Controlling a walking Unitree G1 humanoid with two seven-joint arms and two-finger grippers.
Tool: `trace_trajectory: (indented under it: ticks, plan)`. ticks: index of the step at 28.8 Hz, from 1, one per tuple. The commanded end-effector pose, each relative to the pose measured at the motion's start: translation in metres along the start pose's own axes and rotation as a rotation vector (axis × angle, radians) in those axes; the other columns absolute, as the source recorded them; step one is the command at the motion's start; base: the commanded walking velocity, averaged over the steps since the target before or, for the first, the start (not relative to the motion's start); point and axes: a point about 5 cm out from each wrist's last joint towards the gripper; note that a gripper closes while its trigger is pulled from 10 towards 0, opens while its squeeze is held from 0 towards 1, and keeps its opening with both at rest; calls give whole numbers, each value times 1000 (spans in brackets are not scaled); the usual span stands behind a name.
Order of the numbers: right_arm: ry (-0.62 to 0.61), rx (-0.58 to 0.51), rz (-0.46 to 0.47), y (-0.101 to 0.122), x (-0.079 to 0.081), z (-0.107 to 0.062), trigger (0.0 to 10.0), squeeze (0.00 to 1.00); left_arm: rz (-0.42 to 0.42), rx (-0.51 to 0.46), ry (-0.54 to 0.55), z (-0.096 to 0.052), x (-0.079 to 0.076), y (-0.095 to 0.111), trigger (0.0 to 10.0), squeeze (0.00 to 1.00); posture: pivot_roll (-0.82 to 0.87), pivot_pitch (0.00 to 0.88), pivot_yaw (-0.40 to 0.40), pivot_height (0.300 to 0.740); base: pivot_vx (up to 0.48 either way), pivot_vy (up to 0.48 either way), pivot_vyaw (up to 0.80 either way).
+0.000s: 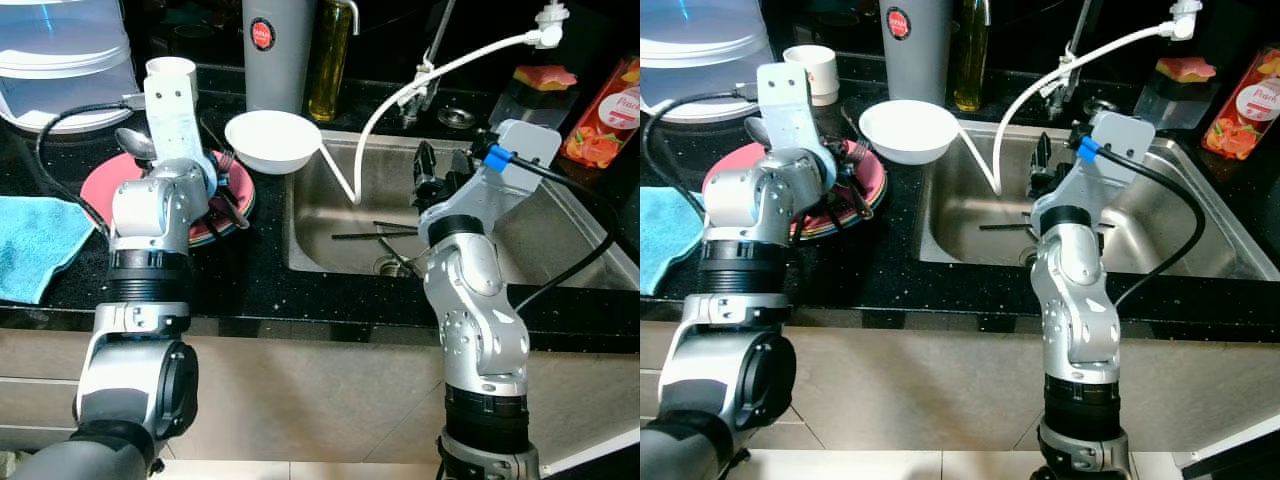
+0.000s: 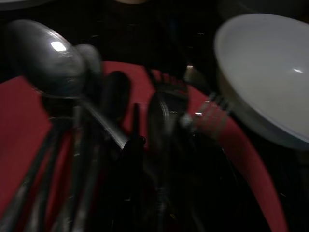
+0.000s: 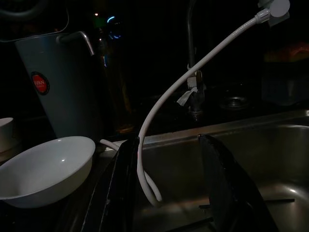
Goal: Kitchen organization
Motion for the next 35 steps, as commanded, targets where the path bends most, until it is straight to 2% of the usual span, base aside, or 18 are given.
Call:
trace_trajectory:
  ticks: [1,6,12,35]
  plan:
    - [2,-3,0,1,0,0,10000,0,-14,-21,37,-2,1,8,10000,0,157,39,-71,740,0,0,0]
    - [3,-1,0,1,0,-1,10000,0,-56,9,87,0,10,5,10000,0,158,37,-75,740,0,0,0]
    - [6,0,2,1,1,0,10000,0,-87,25,84,0,10,5,10000,0,159,41,-76,740,0,0,0]
    - [-3,-1,4,1,-1,0,10000,0,-86,54,84,2,8,0,10000,0,183,53,-65,740,0,0,0]
Point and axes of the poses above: a point about 5 cm out from each wrist's last joint towards the gripper, its own z axis pointing out of the wrist towards the gripper, its own y axis along the axis of the wrist's last joint, x = y × z, and after that the axes turned 10 degrees about z, right-handed
